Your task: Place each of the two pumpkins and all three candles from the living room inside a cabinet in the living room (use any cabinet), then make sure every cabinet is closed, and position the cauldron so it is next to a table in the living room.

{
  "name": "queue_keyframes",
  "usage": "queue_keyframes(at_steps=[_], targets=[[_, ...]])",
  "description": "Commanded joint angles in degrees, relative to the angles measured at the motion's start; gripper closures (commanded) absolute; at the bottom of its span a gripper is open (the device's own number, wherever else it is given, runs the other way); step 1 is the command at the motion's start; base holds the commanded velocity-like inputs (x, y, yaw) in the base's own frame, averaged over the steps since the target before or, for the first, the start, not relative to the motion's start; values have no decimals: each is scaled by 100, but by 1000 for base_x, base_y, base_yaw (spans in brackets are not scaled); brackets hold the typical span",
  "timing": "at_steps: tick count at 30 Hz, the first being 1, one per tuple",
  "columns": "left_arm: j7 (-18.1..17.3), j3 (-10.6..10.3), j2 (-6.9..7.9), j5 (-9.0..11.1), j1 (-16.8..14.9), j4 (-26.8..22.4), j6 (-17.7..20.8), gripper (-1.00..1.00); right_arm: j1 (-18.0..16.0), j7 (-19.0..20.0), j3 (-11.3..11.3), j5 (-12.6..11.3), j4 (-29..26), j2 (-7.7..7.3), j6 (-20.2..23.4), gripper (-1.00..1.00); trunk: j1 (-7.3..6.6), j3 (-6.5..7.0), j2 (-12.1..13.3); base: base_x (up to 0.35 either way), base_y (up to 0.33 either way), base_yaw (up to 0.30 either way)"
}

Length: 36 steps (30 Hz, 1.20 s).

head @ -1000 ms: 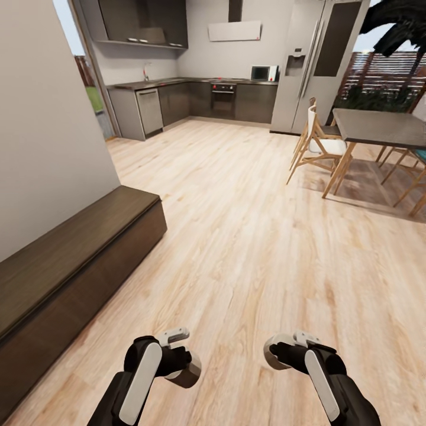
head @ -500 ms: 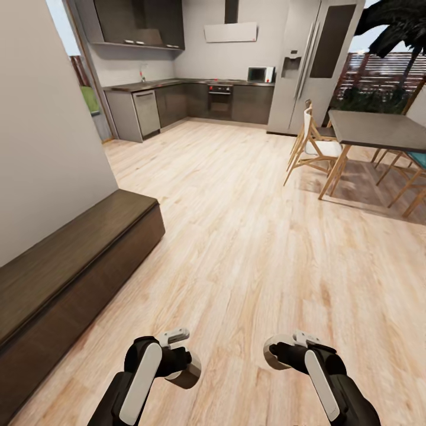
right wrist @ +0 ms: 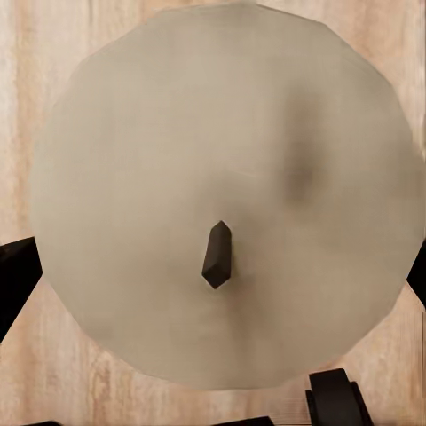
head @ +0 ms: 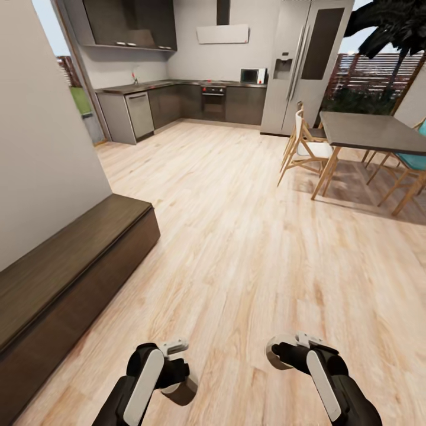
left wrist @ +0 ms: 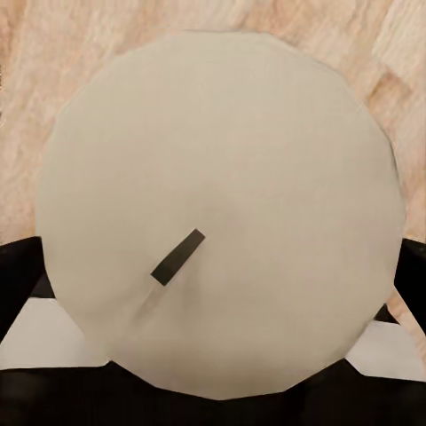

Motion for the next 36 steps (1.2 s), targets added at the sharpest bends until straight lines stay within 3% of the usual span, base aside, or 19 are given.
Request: queue_keyframes(at_steps=[1, 7, 9, 12, 16, 20, 26, 32, 36], targets=[[58, -1, 7, 55, -19, 84, -55, 100, -3, -51, -7, -55, -1, 1, 12, 100, -23, 14, 39, 0, 0, -248], [58, 2, 14, -57, -242, 1167, -597, 100, -3, -181, -41, -20, 6, -45, 8, 100, -155, 122, 280, 0, 0, -175], [51, -4, 46, -74, -357, 1535, -923, 100, -3, -201, -199, -18, -6, -56, 57, 100, -199, 158, 360, 0, 0, -30], [41, -10, 231, -67, -409, 1811, -1190, 100, 140, -204, -435, -4, 10, -83, 47, 100, -265, 212, 481, 0, 0, -9], [15, -17, 323, -89, -422, 2477, -1797, 100, 610, -183, -500, -7, 10, -409, 5, 100, -353, 283, 641, 0, 0, -1], [-3, -59, 330, -103, -423, 2961, -2189, 100, 690, -172, -501, -13, 34, -463, -50, 100, -440, 355, 801, 0, 0, 0], [-28, -61, 327, -476, -423, 3092, -2280, 100, 700, -170, -504, -26, 754, -450, -654, 100, -572, 463, 1042, 0, 0, 0], [-40, -59, 306, -537, -423, 3105, -2493, 100, 700, -198, -491, -87, 906, -402, -745, 100, -704, 571, 1283, 0, 0, 0], [-40, -59, 307, -539, -423, 3105, -2553, 100, 700, -210, -475, -28, 987, -234, -796, 100, -792, 643, 1443, 0, 0, 0]])
